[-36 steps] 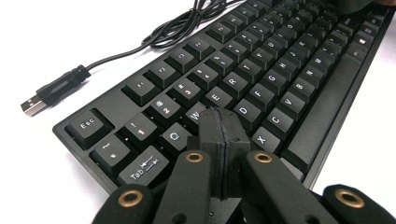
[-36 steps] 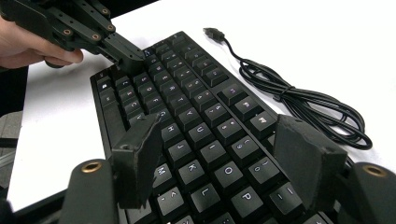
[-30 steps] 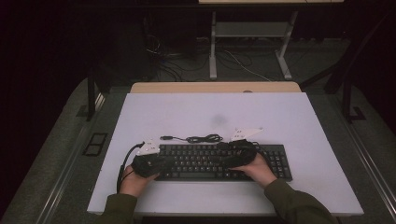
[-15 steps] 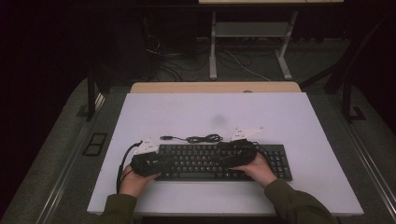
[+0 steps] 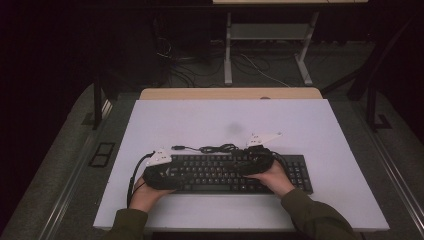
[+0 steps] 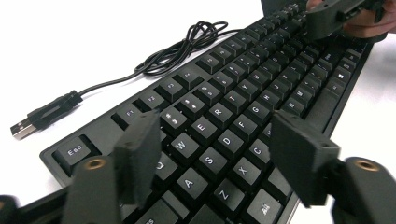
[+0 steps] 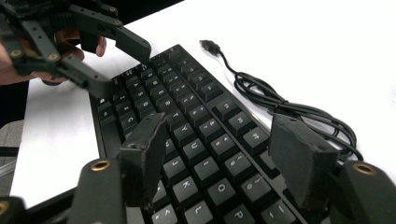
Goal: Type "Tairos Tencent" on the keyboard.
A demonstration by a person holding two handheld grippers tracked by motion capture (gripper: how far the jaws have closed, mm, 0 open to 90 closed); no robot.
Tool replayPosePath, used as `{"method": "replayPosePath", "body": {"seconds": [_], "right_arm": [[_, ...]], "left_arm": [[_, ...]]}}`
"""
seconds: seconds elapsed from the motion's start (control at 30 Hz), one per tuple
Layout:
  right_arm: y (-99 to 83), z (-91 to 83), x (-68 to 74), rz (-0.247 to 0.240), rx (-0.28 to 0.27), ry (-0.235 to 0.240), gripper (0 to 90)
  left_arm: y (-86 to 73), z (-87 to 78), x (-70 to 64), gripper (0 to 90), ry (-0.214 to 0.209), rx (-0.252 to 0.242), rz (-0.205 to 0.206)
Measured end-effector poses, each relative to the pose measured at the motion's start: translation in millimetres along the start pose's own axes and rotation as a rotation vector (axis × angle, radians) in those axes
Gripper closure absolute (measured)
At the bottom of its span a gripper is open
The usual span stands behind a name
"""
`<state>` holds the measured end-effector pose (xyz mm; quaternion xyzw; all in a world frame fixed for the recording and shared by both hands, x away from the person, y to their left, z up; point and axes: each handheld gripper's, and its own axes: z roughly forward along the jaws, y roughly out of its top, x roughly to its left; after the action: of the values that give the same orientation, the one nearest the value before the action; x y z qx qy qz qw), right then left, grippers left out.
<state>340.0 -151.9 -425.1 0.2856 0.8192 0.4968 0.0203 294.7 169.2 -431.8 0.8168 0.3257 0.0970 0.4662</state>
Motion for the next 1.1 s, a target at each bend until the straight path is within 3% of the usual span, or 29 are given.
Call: {"method": "replayPosePath", "body": {"seconds": [0.17, 0.3, 0.47, 0.7, 0.83, 1.1], "right_arm": [[3.8, 6.9, -0.5, -0.012, 0.005, 0.002, 45.6], [5.6, 10.7, -0.3, -0.014, 0.018, 0.004, 51.4], [6.6, 17.1, -0.3, -0.031, 0.054, 0.001, 68.1], [5.6, 19.6, 1.8, -0.066, 0.100, 0.018, 84.7], [5.1, 20.4, 2.4, -0.075, 0.119, 0.024, 89.1], [4.2, 23.5, 3.8, -0.087, 0.151, 0.024, 89.2]], "left_arm": [[0.5, 2.2, -2.2, 20.2, 0.002, -0.002, 0.004], [0.6, 3.0, -2.5, 18.3, 0.002, -0.006, 0.002], [-0.4, 3.5, -1.7, 17.2, 0.002, -0.005, 0.003], [-1.1, 3.5, -1.0, 17.0, 0.007, -0.009, 0.002], [-0.9, 3.4, -1.1, 16.8, 0.009, -0.012, 0.003], [-1.1, 3.5, -1.0, 16.6, 0.010, -0.011, 0.006]]}}
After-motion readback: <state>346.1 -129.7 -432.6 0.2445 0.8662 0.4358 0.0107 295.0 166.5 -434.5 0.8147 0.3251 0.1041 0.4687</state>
